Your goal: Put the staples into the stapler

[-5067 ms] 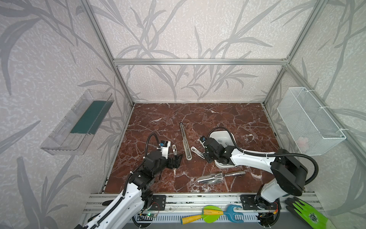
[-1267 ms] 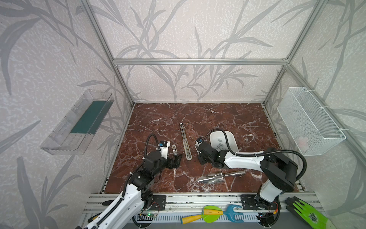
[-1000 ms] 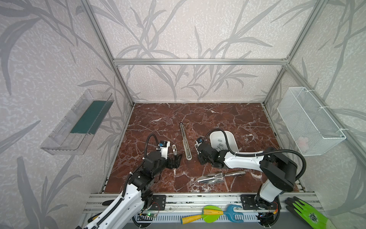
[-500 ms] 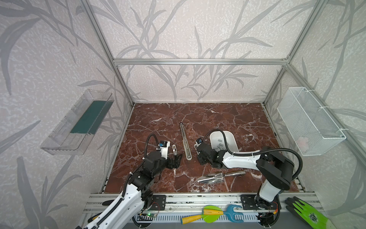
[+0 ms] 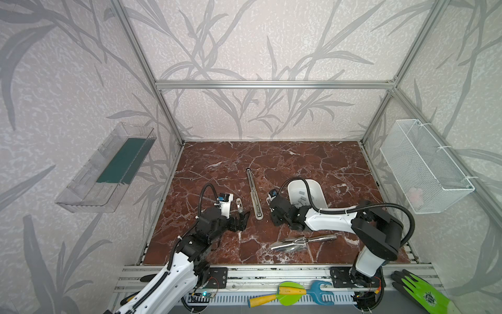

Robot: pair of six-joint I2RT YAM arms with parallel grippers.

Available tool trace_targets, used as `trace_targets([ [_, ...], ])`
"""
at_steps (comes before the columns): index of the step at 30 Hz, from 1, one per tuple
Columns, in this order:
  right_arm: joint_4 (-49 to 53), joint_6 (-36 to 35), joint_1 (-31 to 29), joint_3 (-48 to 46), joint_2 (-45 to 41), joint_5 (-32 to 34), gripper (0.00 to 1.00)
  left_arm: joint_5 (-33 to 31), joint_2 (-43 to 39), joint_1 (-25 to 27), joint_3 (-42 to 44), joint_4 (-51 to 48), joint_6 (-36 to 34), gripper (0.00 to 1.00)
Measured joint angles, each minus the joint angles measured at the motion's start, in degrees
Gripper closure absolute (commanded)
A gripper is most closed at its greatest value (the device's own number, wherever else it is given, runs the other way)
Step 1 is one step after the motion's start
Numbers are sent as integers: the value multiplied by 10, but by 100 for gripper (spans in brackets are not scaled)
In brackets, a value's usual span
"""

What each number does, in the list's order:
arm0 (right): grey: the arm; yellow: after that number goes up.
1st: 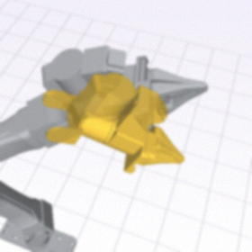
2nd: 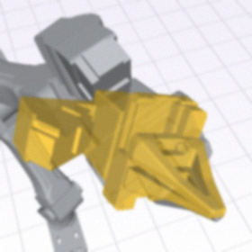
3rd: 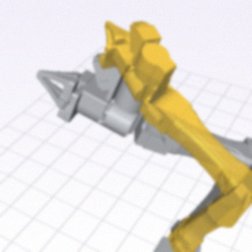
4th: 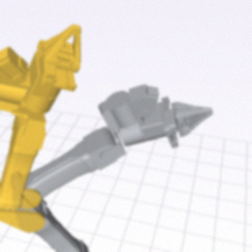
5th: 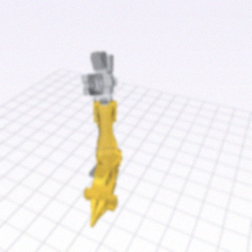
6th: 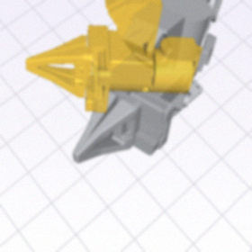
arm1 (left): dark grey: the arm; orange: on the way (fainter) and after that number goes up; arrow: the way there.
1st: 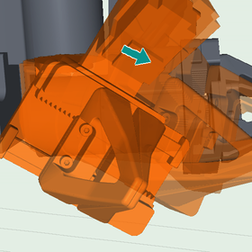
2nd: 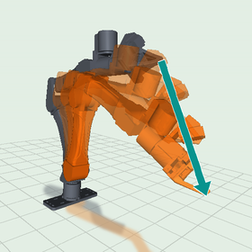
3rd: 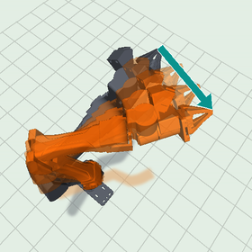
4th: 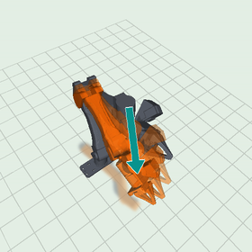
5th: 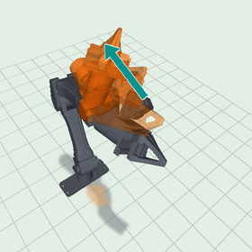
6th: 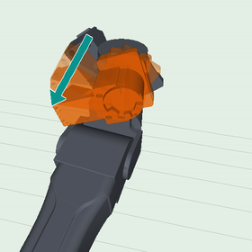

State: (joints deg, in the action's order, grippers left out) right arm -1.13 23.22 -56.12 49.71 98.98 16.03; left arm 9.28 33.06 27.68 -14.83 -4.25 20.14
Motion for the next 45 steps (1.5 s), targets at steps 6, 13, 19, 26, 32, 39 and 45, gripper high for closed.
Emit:
trace_targets([
  [6, -2, 16, 0, -5, -5, 0, 87, 0, 0, 0, 0, 0, 0, 1],
  [13, -1, 30, 0, -26, -23, -2, 82, 0, 0, 0, 0, 0, 0, 1],
  [19, -1, 38, 0, -26, -23, -7, 73, 0, 0, 0, 0, 0, 0, 1],
  [26, 0, 43, 0, -26, -26, -10, 70, 0, -1, 0, 0, 0, 0, 1],
  [32, 3, 43, 0, -26, -42, -3, 65, 0, -2, 0, 0, 0, 0, 1],
  [39, 20, 43, 9, -13, -42, 7, 65, 0, -2, 0, 0, 0, 0, 1],
  [45, 30, 43, 18, 20, -14, 11, 69, 0, -2, 0, 0, 0, 0, 1],
])
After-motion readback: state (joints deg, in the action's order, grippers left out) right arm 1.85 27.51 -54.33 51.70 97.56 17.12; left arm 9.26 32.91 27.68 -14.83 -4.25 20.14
